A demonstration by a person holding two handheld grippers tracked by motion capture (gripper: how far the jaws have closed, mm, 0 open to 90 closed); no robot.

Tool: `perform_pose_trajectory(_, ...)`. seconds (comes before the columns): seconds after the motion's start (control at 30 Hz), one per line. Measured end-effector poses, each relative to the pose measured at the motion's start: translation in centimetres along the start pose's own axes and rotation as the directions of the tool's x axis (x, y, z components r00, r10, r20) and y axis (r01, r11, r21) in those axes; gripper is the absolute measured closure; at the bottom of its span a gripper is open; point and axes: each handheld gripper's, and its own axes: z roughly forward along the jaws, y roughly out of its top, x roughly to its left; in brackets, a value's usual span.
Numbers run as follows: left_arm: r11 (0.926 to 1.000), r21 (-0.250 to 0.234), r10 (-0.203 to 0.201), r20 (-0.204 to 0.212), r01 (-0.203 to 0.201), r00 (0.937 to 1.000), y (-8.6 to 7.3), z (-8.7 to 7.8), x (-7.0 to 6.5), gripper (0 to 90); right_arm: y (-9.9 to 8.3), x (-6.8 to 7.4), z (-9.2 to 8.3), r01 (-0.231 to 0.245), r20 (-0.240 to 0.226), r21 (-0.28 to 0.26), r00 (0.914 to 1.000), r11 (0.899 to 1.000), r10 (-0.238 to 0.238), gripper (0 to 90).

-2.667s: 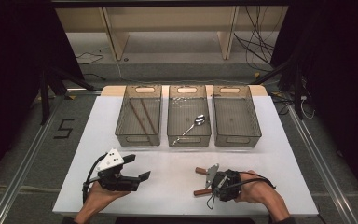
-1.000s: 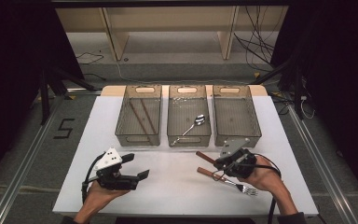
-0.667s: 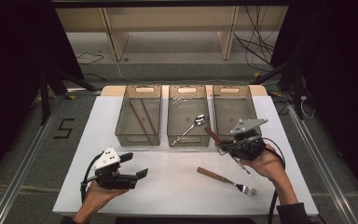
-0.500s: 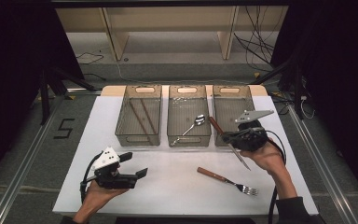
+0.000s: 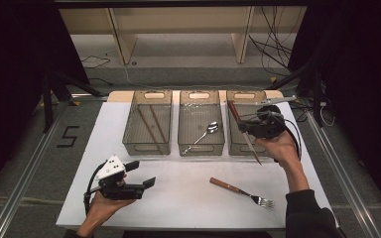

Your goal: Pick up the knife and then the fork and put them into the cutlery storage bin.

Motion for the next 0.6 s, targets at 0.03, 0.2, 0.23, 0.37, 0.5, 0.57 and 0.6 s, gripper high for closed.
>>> perform_pose_trajectory(0.03, 1.0, 0.0, -0.001, 0.0, 0.001, 1.0, 0.0, 0.0, 0.0, 15.2, 0.3, -0.2, 0.2, -0.007, 0.004, -0.004, 1.0, 1.0, 0.007, 81.2)
perform_pose_trajectory(0.2, 1.0, -0.001, 0.0, 0.001, 0.0, 1.0, 0.0, 0.0, 0.0, 15.2, 1.4, -1.0, 0.7, -0.034, 0.034, -0.018, 0.9988, 0.999, 0.034, 81.2)
perform_pose_trajectory(0.23, 1.0, 0.0, 0.0, 0.001, 0.0, 1.0, 0.0, 0.0, 0.0, 15.2, 1.6, -1.2, 0.8, -0.039, 0.039, -0.025, 0.9984, 0.999, 0.04, 81.2)
perform_pose_trajectory(0.37, 1.0, 0.002, 0.004, 0.001, -0.004, 1.0, 0.0, 0.0, 0.0, 15.2, 2.4, -2.0, 1.3, -0.075, 0.055, -0.046, 0.9954, 0.996, 0.078, 81.2)
perform_pose_trajectory(0.5, 1.0, 0.001, 0.004, 0.002, -0.004, 1.0, 0.0, 0.1, 0.0, 15.2, 2.7, -3.0, 1.8, -0.127, 0.068, -0.071, 0.9889, 0.989, 0.132, 81.2)
perform_pose_trajectory(0.57, 1.0, 0.002, 0.003, 0.003, -0.003, 1.0, 0.0, 0.1, 0.0, 15.2, 2.9, -3.5, 2.0, -0.149, 0.073, -0.077, 0.9853, 0.986, 0.155, 81.2)
perform_pose_trajectory(0.6, 1.0, 0.003, 0.004, 0.003, -0.004, 1.0, 0.0, 0.0, 0.0, 15.2, 3.0, -3.7, 2.1, -0.162, 0.085, -0.086, 0.9819, 0.983, 0.17, 81.1)
